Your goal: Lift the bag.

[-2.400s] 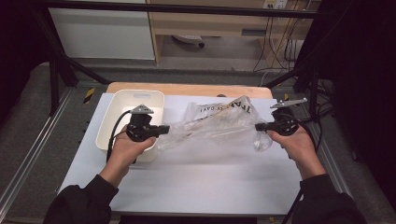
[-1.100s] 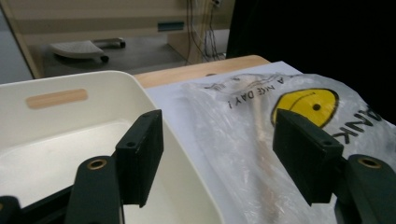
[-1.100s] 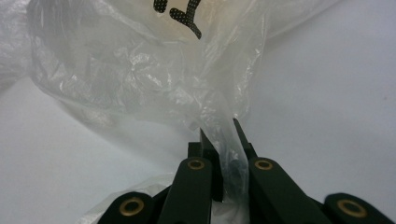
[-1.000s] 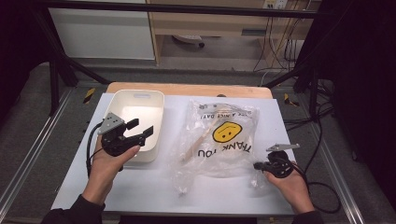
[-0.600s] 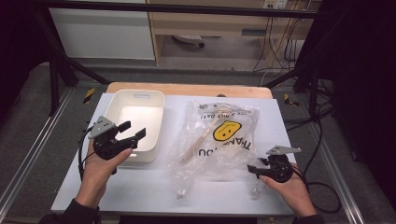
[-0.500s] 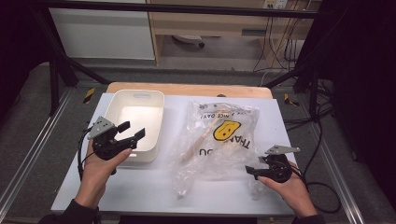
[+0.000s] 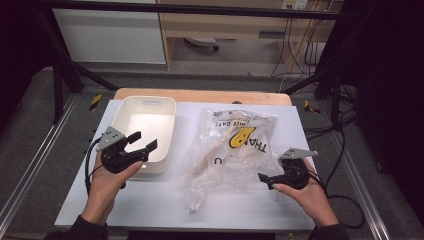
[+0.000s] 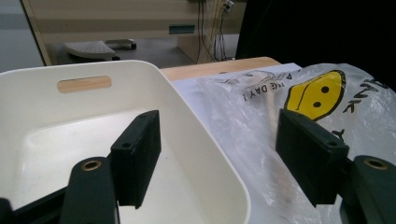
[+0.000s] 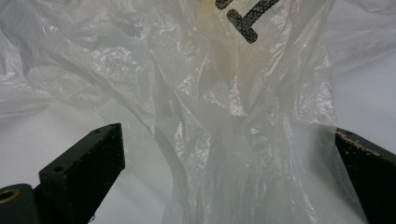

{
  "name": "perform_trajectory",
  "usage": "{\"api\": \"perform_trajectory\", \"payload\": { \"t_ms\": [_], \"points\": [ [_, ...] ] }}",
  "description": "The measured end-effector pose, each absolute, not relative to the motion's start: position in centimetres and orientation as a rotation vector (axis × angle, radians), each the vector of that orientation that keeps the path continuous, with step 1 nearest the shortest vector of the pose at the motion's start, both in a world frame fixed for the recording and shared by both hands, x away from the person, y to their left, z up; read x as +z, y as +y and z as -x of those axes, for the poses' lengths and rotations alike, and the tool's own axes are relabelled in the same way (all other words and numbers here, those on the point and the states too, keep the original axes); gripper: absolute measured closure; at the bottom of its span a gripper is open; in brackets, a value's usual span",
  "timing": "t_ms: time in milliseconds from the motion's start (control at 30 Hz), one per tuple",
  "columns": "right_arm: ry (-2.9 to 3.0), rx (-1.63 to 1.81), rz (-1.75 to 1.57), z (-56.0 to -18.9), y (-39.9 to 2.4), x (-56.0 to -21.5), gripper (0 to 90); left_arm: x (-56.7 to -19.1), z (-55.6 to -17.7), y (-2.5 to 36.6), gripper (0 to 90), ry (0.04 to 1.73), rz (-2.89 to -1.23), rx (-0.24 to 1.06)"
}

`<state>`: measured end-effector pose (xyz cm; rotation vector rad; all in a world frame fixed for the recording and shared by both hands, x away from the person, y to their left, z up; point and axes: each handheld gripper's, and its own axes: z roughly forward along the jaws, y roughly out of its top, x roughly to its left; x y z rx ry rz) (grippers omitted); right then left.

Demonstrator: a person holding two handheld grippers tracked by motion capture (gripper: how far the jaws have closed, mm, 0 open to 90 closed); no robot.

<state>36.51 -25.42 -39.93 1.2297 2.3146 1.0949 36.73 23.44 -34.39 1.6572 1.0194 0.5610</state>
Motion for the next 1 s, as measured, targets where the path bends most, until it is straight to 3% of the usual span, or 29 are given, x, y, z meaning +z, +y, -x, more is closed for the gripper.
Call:
{"api": "perform_trajectory", "payload": {
  "t_ms": [467,1000],
  "points": [
    [2.211,1.144,-1.303,-35.2,-28.7,-39.2,3.7,-34.6,-36.3,23.9,30.1,1.018,-1.662,0.577],
    [2.099,1.274,-1.293,-35.0,-29.0,-37.4,3.9,-36.0,-34.9,26.0,18.1,1.056,-1.639,0.616]
  ]
}}
